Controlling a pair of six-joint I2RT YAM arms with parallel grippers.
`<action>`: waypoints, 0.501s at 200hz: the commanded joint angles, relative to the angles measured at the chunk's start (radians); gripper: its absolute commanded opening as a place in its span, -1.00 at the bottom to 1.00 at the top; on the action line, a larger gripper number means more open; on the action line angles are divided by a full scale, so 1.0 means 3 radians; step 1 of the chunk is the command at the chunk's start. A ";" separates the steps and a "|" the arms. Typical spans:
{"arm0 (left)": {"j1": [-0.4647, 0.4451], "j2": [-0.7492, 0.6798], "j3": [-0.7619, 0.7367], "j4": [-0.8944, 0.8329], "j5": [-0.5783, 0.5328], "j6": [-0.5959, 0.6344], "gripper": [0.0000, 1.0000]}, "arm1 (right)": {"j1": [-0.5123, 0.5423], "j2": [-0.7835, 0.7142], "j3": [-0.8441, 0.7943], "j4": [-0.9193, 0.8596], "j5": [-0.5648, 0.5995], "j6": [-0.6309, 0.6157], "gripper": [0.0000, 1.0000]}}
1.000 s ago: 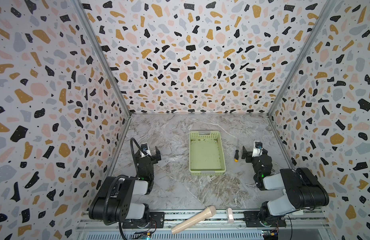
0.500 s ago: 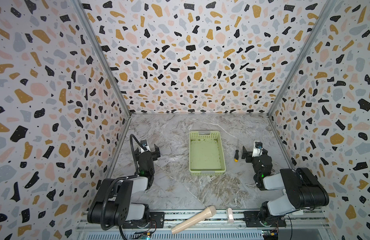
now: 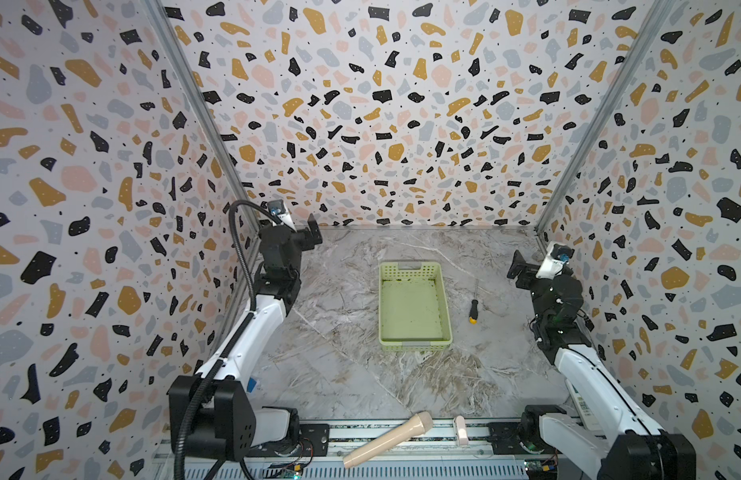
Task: Put the screwdriver in the bin
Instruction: 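Raise both arms from rest and move the right gripper over the screwdriver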
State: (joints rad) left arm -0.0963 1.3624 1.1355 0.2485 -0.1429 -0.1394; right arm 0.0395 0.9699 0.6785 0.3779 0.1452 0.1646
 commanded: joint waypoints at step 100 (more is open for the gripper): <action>0.0009 0.0269 0.0077 -0.0733 0.0663 -0.0389 0.99 | 0.0538 0.0372 0.0770 -0.2202 0.0231 0.0561 0.98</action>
State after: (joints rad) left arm -0.0956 1.4673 1.1301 0.0566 0.1085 -0.2409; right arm 0.1230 1.0672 0.8951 -0.1715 0.1055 0.2569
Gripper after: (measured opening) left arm 0.995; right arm 0.988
